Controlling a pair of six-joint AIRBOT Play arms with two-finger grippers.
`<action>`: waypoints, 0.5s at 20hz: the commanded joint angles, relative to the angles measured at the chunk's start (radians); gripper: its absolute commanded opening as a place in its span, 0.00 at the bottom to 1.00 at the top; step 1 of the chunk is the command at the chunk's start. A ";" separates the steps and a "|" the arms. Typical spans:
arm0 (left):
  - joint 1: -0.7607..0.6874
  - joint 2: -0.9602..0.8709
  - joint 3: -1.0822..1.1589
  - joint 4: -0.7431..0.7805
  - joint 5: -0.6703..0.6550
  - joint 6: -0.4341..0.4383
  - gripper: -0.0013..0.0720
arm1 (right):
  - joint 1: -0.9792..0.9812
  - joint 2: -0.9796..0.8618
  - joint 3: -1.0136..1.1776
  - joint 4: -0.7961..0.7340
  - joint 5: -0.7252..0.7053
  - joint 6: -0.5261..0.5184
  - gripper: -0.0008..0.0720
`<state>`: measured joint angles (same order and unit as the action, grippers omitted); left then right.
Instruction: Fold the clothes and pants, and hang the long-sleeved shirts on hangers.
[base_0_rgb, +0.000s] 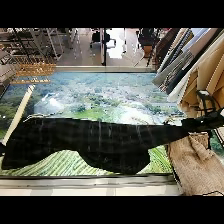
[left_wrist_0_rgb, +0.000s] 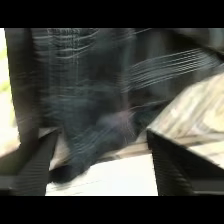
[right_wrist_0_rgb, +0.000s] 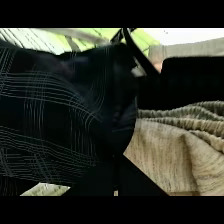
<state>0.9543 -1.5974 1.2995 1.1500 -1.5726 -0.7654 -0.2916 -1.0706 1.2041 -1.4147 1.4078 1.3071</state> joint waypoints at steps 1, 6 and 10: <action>0.016 -0.017 -0.066 -0.102 0.098 0.053 0.90 | 0.000 0.001 -0.054 0.003 -0.022 -0.003 0.03; -0.015 -0.019 -0.005 -0.327 0.248 0.120 0.90 | 0.000 0.000 -0.053 0.070 -0.064 -0.003 0.03; -0.076 -0.026 -0.005 -0.293 0.505 0.025 0.90 | 0.000 0.000 -0.053 0.095 -0.065 -0.003 0.03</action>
<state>0.9123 -1.6196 1.2915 0.8684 -1.2682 -0.6727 -0.2920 -1.0706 1.1526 -1.3457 1.3502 1.3045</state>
